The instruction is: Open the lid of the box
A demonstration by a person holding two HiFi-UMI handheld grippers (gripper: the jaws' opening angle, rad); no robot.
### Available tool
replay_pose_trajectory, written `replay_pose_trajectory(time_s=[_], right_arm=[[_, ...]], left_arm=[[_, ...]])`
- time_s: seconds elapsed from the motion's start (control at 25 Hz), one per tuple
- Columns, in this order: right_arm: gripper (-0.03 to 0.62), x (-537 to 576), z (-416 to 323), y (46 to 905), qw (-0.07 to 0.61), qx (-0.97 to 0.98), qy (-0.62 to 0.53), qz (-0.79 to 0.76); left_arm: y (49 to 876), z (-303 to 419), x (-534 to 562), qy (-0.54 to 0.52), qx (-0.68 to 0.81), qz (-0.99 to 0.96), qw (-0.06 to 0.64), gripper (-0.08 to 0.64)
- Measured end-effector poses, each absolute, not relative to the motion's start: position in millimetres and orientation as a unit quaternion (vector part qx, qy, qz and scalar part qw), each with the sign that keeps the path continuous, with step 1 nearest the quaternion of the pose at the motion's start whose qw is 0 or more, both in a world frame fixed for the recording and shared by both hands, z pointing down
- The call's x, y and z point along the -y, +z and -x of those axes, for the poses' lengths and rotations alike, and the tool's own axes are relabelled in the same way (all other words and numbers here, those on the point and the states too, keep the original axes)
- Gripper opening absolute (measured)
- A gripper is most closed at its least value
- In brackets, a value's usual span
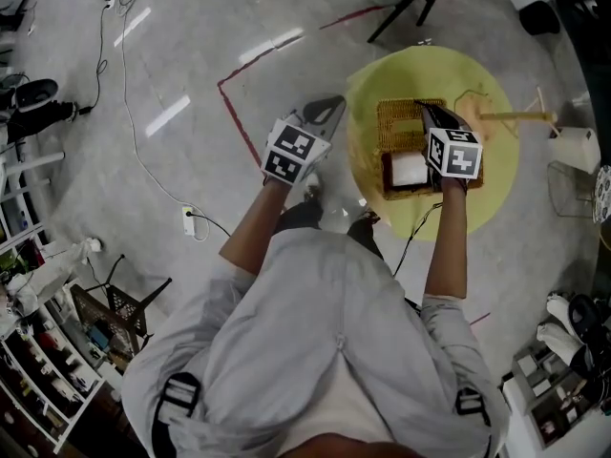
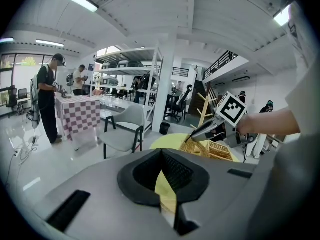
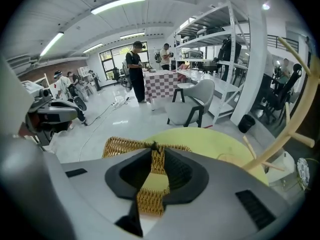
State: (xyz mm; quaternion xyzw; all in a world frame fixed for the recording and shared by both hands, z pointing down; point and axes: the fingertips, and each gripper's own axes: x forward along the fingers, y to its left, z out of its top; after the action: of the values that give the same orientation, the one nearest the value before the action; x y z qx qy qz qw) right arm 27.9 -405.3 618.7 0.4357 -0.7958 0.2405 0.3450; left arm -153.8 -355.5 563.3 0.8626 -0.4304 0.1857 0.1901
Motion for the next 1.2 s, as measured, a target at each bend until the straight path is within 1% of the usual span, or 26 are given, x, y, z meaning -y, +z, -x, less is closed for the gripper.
replay_pose_trajectory(time_s=[0.36, 0.52, 0.72, 0.92, 1.2], right_arm=[[0.1, 389, -45, 573, 0.306, 0.803, 0.213, -0.464], [0.087, 375, -58, 538, 0.284, 0.809, 0.182, -0.482], [0.046, 347, -81, 482, 0.253, 0.81, 0.138, -0.511], [0.029, 325, -106, 427, 0.222, 0.809, 0.099, -0.535], [0.025, 301, -127, 369, 0.19, 0.813, 0.049, -0.548]], left_arm=[[549, 145, 335, 0.181, 0.425, -0.87, 0.175, 0.029], [532, 137, 330, 0.175, 0.423, -0.875, 0.156, 0.029], [497, 125, 320, 0.164, 0.42, -0.885, 0.118, 0.029], [452, 105, 314, 0.149, 0.414, -0.895, 0.075, 0.029], [395, 81, 304, 0.13, 0.402, -0.906, 0.019, 0.029]])
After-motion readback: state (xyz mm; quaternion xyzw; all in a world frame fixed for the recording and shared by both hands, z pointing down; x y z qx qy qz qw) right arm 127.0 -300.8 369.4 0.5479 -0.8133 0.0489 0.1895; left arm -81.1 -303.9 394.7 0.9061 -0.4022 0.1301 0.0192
